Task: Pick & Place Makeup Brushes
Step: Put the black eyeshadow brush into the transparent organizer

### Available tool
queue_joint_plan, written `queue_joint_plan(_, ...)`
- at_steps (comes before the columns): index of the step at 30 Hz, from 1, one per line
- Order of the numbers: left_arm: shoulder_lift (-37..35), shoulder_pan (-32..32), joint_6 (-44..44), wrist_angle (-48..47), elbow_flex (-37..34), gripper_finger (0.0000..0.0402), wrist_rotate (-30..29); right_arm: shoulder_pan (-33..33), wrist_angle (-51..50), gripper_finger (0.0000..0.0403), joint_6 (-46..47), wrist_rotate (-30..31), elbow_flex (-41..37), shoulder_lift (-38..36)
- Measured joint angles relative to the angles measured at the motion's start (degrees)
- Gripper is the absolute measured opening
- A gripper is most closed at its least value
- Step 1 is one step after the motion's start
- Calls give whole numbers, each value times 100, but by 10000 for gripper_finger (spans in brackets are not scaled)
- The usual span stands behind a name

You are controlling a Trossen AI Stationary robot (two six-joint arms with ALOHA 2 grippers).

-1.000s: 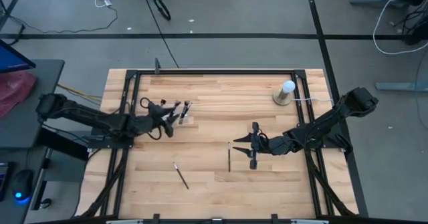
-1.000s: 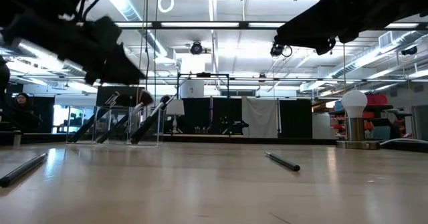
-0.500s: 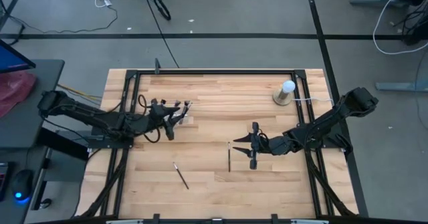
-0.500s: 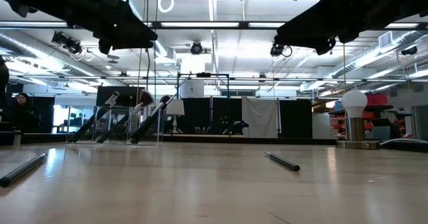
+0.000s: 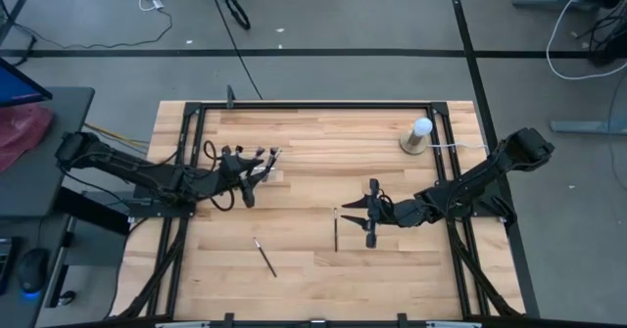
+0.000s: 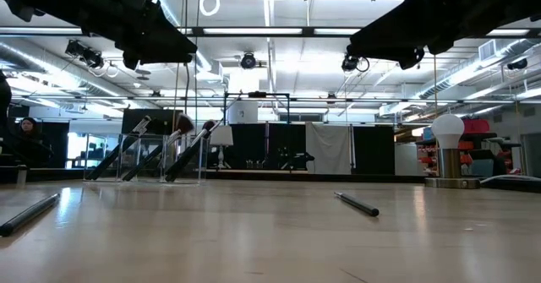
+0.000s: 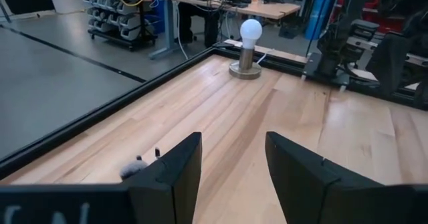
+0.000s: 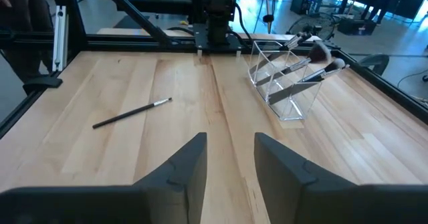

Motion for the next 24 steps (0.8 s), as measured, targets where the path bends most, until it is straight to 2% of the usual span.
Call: queue_joint_plan(24, 0, 2, -105, 12, 0, 172, 9, 1, 2, 125, 4, 0, 0, 0)
